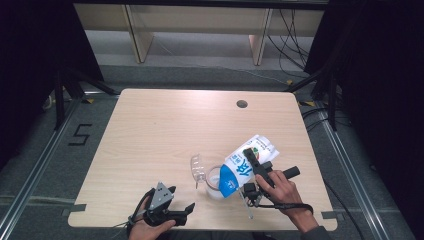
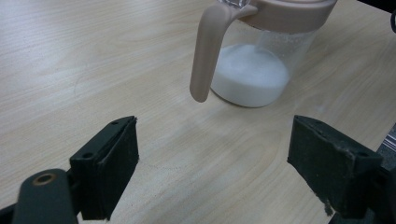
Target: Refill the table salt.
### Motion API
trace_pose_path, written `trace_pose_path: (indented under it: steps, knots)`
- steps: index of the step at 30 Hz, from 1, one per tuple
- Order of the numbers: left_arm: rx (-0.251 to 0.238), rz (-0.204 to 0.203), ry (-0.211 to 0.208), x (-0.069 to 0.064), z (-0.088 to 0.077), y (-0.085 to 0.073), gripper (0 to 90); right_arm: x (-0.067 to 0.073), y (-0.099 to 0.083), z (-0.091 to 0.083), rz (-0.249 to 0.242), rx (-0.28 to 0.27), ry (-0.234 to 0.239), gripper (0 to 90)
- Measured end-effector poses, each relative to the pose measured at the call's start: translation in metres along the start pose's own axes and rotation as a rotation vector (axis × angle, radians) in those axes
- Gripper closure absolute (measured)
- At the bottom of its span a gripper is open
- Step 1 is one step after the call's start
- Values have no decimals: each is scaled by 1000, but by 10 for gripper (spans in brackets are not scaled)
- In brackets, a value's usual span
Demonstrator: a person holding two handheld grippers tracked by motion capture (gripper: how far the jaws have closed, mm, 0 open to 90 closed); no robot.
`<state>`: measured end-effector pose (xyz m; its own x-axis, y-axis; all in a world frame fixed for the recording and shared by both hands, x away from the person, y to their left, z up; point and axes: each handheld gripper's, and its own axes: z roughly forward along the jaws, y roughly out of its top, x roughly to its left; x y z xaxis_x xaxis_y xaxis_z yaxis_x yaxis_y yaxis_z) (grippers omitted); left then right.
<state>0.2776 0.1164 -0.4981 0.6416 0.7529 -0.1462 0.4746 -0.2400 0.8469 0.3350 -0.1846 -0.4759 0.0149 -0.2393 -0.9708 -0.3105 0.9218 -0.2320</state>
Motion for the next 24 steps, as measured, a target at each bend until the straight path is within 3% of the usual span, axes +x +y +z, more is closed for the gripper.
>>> trace_pose_path:
  steps: [3, 7, 8, 12, 16, 24]
  knots:
    - [1, 1, 0, 0, 0, 0, 156, 0, 0, 0, 7, -1, -3, 688]
    - [0, 0, 0, 0, 0, 0, 156, -2, 0, -1, -19, 10, -6, 688]
    - [0, 0, 1, 0, 0, 0, 156, -4, -1, 1, -45, -18, -20, 688]
    - [0, 0, 1, 0, 0, 0, 156, -2, -1, -1, -19, 16, 10, 689]
    - [0, -1, 1, 0, 0, 0, 156, -1, -1, 0, -10, 1, -5, 690]
    - [0, 0, 1, 0, 0, 0, 156, -3, -1, 1, -44, -12, -21, 693]
